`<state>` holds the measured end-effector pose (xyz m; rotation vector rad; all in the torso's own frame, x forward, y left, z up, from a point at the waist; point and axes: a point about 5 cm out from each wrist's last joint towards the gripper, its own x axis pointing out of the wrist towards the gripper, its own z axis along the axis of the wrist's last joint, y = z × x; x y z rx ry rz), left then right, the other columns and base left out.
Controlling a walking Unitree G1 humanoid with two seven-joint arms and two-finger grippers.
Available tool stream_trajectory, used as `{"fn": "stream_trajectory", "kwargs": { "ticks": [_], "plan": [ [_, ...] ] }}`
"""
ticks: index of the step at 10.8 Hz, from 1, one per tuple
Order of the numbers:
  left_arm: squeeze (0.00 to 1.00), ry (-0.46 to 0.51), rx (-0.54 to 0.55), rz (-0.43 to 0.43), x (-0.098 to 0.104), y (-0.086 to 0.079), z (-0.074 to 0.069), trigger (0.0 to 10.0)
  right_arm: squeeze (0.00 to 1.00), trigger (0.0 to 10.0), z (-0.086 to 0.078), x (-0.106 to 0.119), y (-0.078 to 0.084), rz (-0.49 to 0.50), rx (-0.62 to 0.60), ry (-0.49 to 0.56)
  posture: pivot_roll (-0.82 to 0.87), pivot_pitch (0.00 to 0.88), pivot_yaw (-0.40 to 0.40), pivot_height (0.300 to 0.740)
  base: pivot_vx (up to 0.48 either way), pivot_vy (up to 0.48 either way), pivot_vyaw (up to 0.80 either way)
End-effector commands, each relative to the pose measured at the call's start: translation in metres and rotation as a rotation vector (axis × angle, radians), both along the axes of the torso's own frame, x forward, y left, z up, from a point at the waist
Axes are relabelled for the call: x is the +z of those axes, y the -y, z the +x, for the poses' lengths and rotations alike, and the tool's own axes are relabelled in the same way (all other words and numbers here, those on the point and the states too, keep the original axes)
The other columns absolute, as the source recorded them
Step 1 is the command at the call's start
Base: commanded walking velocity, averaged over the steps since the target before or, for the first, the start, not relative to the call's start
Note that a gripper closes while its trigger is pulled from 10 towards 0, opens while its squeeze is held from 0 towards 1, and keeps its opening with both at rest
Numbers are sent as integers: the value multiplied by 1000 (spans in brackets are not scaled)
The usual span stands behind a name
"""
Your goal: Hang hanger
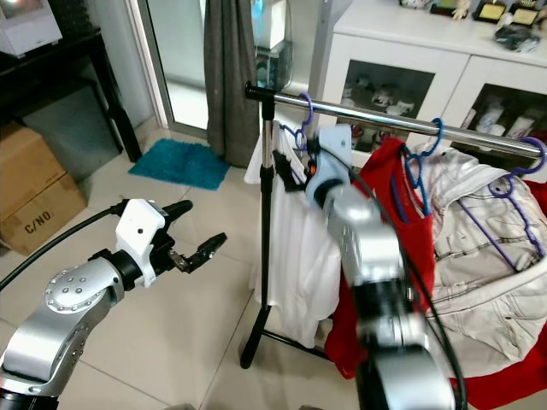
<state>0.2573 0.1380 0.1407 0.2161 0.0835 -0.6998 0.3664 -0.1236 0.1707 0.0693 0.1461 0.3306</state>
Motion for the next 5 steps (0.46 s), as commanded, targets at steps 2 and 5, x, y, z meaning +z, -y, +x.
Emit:
{"fn": "stream_trajectory", "kwargs": {
  "ticks": [2,5],
  "plan": [
    [0,5,-42,7,4,5,-1,10000,0,10000,9,3,3,0,36,-11,-1,1,10,740,0,0,0],
    [0,-9,-69,9,3,7,-3,10000,0,10000,27,8,14,-1,-20,-36,0,0,8,740,0,0,0]
  ]
}}
